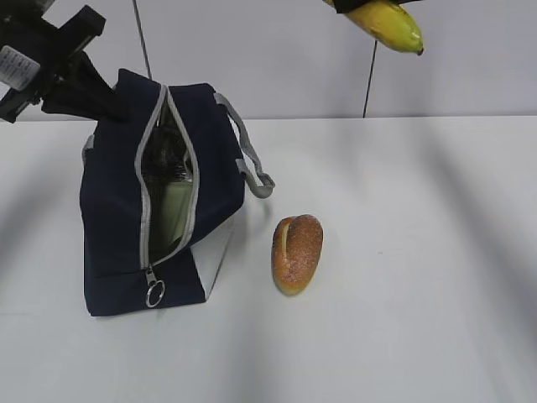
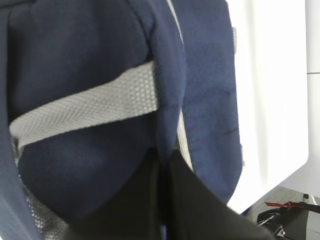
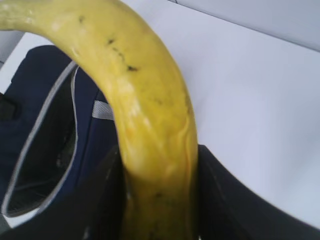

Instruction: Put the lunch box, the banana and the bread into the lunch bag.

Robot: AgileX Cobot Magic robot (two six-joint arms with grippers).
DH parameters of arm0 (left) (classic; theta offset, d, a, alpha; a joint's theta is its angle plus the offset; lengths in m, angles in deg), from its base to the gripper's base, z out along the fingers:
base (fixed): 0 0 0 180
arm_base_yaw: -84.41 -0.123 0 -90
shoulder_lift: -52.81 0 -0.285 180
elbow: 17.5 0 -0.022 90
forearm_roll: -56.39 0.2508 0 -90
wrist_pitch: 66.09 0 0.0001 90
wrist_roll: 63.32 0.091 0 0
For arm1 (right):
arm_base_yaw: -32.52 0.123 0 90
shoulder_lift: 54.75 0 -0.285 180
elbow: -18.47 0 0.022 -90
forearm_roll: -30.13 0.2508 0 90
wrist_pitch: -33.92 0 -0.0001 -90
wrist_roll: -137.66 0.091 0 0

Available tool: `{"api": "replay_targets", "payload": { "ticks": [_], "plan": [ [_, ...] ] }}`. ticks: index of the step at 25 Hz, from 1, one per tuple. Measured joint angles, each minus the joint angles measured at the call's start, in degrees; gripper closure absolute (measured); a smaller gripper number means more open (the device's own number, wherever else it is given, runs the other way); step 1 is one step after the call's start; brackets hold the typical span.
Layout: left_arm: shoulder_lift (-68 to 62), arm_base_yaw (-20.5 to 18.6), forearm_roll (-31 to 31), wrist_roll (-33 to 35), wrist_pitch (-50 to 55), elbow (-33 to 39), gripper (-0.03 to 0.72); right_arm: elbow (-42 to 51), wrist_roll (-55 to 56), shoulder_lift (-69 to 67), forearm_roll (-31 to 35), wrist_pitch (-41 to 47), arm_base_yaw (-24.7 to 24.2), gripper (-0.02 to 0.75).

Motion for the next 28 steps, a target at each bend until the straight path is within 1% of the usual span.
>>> {"api": "replay_targets", "payload": {
  "ticks": [4,7,10,14,17,20,22,28],
  "plan": [
    [0.0,0.0,-1.36,0.0,0.14,0.0,0.688,2.22,10.16,0.91,0.56,0.04,0.12,0.447],
    [0.0,-0.06,-1.61,0.0,0.2,0.0,0.688,4.86,15.42,1.05,3.03,0.04,0.59,0.447],
    [0.0,-0.12,-1.61,0.0,0.55,0.0,0.688,6.79,17.48,1.27,5.46,0.04,1.6,0.447],
    [0.0,-0.17,-1.66,0.0,1.03,0.0,0.688,7.39,18.3,1.83,5.48,0.04,5.26,0.447],
    [0.0,-0.17,-1.66,0.0,1.22,0.0,0.688,7.39,20.49,3.03,1.14,0.04,9.52,0.447],
    [0.0,-0.17,-1.66,0.0,1.32,0.0,0.688,7.39,24.24,4.23,-6.89,0.04,14.13,0.447],
    [0.0,-0.17,-1.66,0.0,1.44,0.0,0.688,7.45,26.37,4.61,-10.57,0.13,16.53,0.447],
    [0.0,-0.17,-1.66,0.0,1.44,0.0,0.688,7.98,31.58,4.52,-13.84,0.13,20.84,0.445]
  ]
}}
